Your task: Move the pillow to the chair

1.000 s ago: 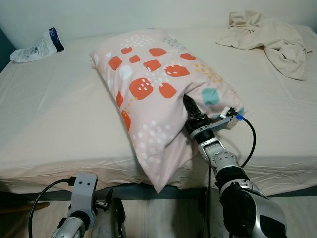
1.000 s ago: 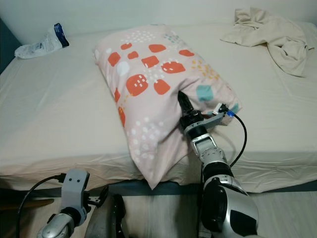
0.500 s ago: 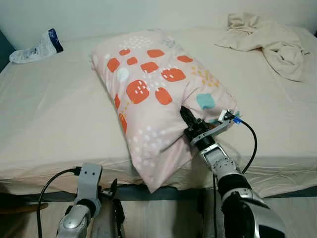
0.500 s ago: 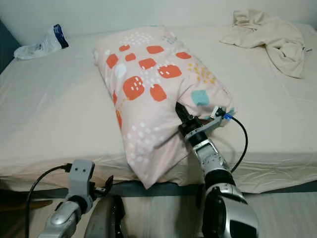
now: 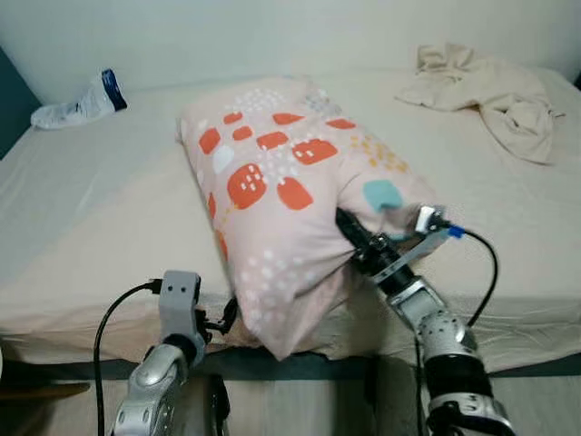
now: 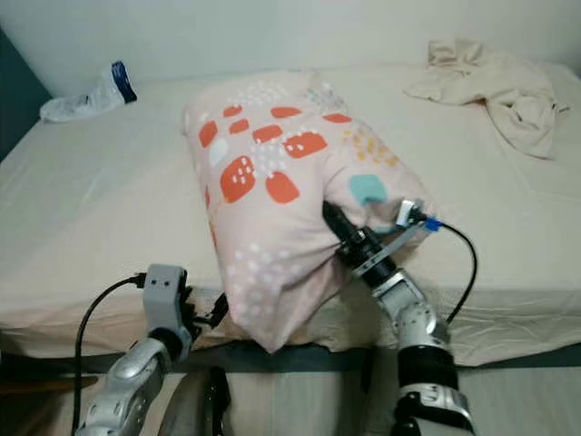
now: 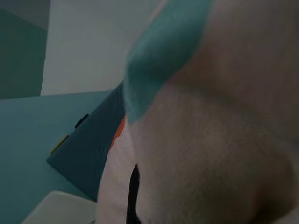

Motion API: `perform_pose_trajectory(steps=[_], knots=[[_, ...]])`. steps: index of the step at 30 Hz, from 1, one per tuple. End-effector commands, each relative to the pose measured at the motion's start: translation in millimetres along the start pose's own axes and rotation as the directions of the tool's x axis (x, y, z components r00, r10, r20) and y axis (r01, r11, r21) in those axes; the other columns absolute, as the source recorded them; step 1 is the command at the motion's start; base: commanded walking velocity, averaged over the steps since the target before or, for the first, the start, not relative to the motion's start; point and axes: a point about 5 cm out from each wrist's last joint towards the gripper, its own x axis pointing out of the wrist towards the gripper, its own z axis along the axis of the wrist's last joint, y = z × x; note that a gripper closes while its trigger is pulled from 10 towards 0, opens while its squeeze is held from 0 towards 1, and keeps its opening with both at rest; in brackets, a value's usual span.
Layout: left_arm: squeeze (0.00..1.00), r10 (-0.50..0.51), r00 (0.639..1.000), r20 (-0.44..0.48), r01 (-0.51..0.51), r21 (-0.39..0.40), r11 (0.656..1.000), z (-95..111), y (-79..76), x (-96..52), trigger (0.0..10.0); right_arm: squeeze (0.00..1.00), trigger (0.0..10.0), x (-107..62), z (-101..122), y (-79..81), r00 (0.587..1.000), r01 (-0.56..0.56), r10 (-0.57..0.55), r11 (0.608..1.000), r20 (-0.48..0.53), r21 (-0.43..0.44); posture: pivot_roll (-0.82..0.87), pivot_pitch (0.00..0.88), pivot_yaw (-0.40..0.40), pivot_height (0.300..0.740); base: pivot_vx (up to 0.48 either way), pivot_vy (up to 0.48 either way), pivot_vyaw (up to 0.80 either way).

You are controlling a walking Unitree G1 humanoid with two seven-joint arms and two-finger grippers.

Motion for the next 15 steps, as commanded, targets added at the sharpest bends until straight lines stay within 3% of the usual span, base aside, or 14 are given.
perform_pose_trajectory(steps=[1,3,5,6,7,9,10,11,15], knots=[[0.0,0.007,1.0,0.005,-0.007,-0.014,1.0,-1,2.5,0.8,10.0,0.0,0.0,5.8,5,10.2,0.998,-0.063,0.063,0.998,0.017,-0.009,-0.01,0.07,0.08,0.505,0.0,0.0,0.0],[0.0,-0.01,1.0,0.029,0.01,-0.027,1.0,4,-0.9,9.6,10.0,0.0,0.0,4.7,17,22.9,0.994,-0.106,0.106,0.993,-0.003,-0.06,-0.03,0.049,0.078,0.505,0.0,0.0,0.0],[0.0,-0.023,0.999,0.042,0.025,-0.034,0.999,7,-3.4,15.9,10.0,0.0,0.0,4.1,15,31.0,0.992,-0.121,0.118,0.989,-0.049,-0.085,-0.03,0.034,0.071,0.505,0.0,0.0,0.0],[0.0,-0.028,0.998,0.047,0.03,-0.036,0.999,9,-5.1,19.6,10.0,0.0,0.0,4.0,11,22.8,0.999,-0.021,0.017,0.995,-0.048,-0.099,-0.04,0.022,0.065,0.505,0.0,0.0,0.0],[0.0,-0.028,0.998,0.047,0.03,-0.036,0.999,9,-5.1,19.6,10.0,0.0,0.0,4.0,11,22.8,0.999,-0.021,0.017,0.995,-0.048,-0.099,-0.04,0.022,0.065,0.505,0.0,0.0,0.0],[0.0,-0.027,0.998,0.054,0.029,-0.039,0.999,10,-5.8,21.8,10.0,0.0,0.0,0.6,8,8.1,0.992,0.126,-0.128,0.986,-0.013,-0.107,-0.04,0.014,0.061,0.505,0.0,0.0,0.0],[0.0,-0.027,0.998,0.054,0.029,-0.039,0.999,10,-5.8,21.8,10.0,0.0,0.0,0.6,8,8.1,0.992,0.126,-0.128,0.986,-0.013,-0.107,-0.04,0.014,0.061,0.505,0.0,0.0,0.0],[0.0,-0.012,0.998,0.06,0.015,-0.043,0.999,11,-4.1,22.6,10.0,0.0,0.0,-9.2,4,-6.7,0.968,0.251,-0.25,0.963,0.028,-0.093,-0.04,0.007,0.061,0.505,0.0,0.0,0.0],[0.0,0.009,0.998,0.068,-0.006,-0.039,0.999,11,1.2,23.3,10.0,0.0,0.0,-17.2,2,-11.6,0.953,0.304,-0.3,0.948,0.051,-0.1,-0.04,0.0,0.061,0.505,0.0,0.0,-0.13]])
